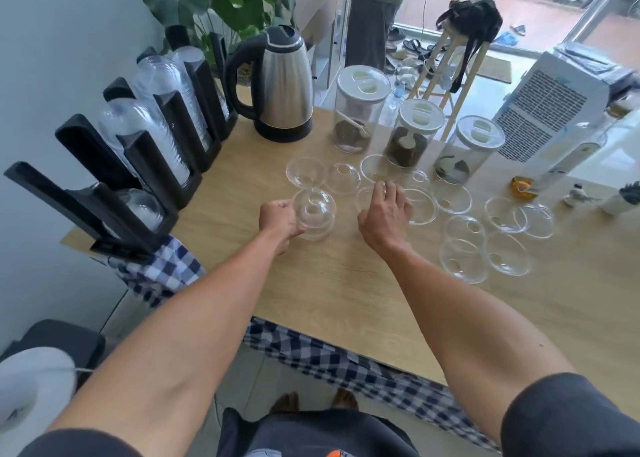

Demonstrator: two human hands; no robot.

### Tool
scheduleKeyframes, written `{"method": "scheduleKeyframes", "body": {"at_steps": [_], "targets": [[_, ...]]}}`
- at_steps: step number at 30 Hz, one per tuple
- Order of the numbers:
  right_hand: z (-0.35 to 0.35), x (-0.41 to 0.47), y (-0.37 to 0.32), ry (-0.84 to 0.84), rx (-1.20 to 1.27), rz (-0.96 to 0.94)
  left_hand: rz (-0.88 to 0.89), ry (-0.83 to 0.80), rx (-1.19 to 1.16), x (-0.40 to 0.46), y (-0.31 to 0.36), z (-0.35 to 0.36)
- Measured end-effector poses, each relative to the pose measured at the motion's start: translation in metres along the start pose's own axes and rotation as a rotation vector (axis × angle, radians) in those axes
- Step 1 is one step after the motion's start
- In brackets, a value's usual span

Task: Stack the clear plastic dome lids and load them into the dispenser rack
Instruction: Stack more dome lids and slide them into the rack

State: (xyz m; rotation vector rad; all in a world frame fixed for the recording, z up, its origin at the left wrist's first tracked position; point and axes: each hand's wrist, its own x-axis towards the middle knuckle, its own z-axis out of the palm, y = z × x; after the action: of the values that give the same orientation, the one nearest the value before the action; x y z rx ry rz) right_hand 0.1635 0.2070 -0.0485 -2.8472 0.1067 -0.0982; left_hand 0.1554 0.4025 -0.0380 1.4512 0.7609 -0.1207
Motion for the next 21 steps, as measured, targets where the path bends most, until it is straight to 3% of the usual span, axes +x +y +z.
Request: {"method": "scheduleKeyframes", "body": {"at_steps": [6, 9, 14, 18, 21], "targets": [[0.019, 0.008, 0.013, 0.009, -0.121, -0.032, -0.055, 0.086, 0.109, 0.02, -0.022, 0.002], [0.023, 0.006, 0.012, 0.0, -0.082, -0.082, -0.004, 0.185, 0.199, 0.02, -0.022, 0.003], [0.015, 0.004, 0.01, 0.055, 0.058, -0.158, 0.308, 0.268, 0.624, 0.025, 0.004, -0.006], [0.007, -0.006, -0.001, 0.206, 0.38, -0.237, 0.721, 0.041, 1.125, 0.042, 0.022, -0.01], [0.007, -0.015, -0.013, 0.183, 0.494, -0.33, 0.838, -0.067, 1.358, 0.06, 0.031, -0.008]]}}
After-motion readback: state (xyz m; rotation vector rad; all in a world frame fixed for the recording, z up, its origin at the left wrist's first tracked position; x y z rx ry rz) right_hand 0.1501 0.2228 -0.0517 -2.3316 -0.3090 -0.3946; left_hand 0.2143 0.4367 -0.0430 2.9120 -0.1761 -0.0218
